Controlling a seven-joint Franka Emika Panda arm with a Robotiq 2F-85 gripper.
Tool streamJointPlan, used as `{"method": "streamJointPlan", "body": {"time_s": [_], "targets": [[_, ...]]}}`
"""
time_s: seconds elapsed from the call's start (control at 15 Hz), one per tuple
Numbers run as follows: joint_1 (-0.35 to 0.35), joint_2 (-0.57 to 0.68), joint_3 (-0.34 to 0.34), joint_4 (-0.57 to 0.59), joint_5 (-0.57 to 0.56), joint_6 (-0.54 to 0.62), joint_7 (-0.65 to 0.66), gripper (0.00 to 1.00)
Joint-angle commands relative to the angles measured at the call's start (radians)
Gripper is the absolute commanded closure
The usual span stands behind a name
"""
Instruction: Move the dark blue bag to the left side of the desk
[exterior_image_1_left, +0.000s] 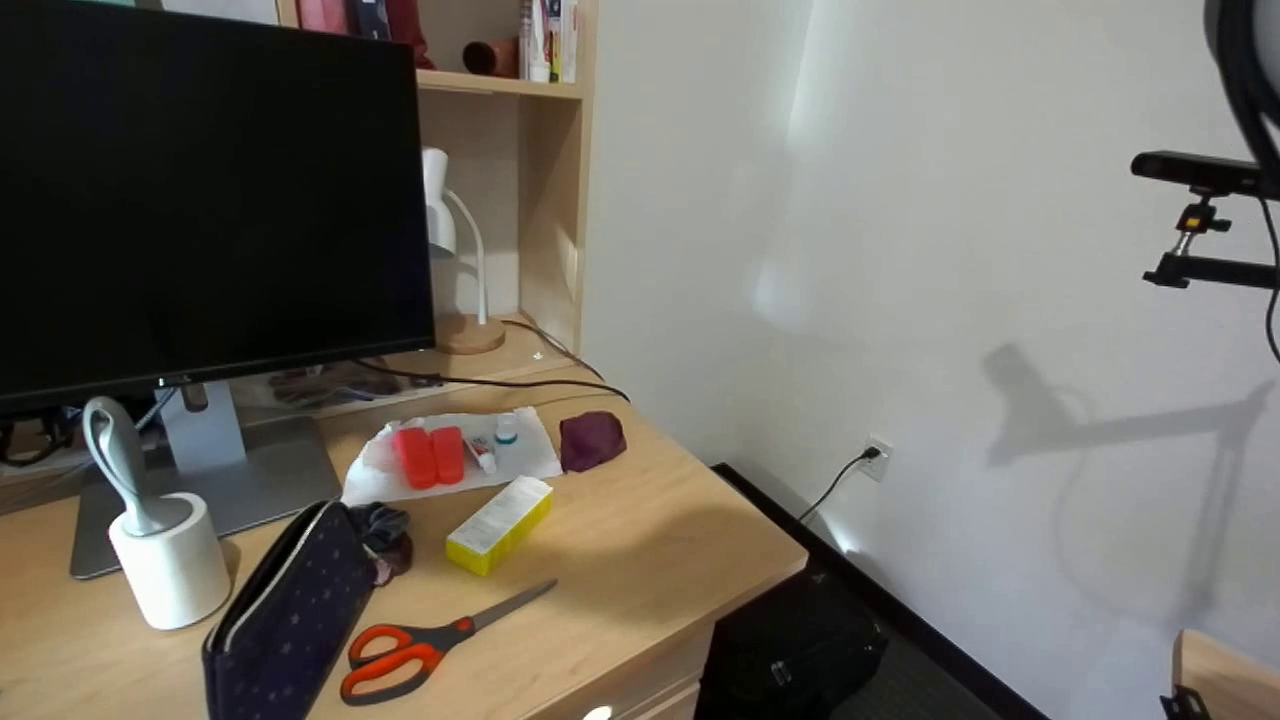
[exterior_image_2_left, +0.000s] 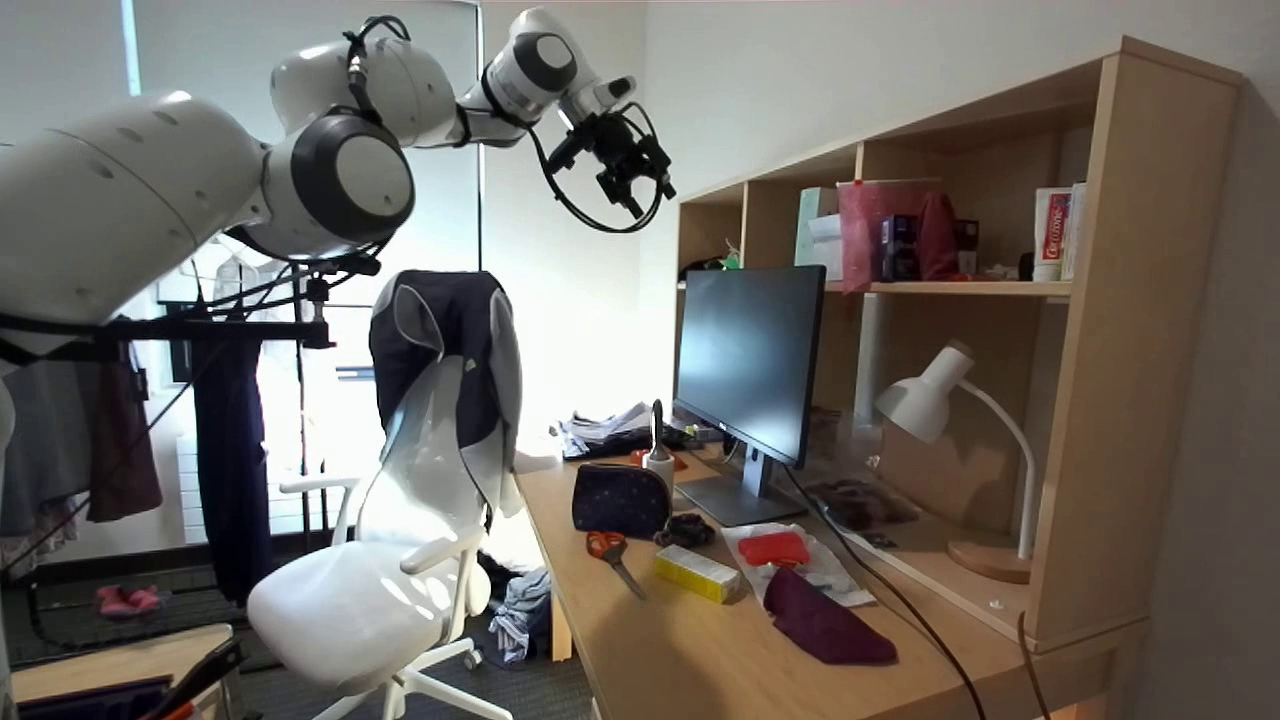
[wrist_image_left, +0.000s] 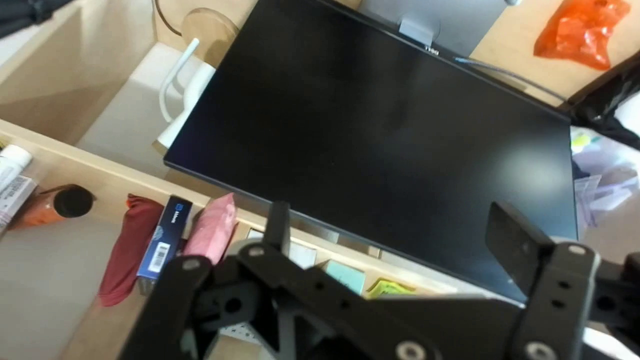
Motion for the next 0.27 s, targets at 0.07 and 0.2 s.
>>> {"method": "streamJointPlan", "body": {"time_s": [0.07,0.2], "targets": [[-0.025,-0.022,0.015,0.0,-0.006,0.022,0.034,0.0],[-0.031,-0.028,0.018,0.0,-0.005,0.027,0.047,0.0]]}}
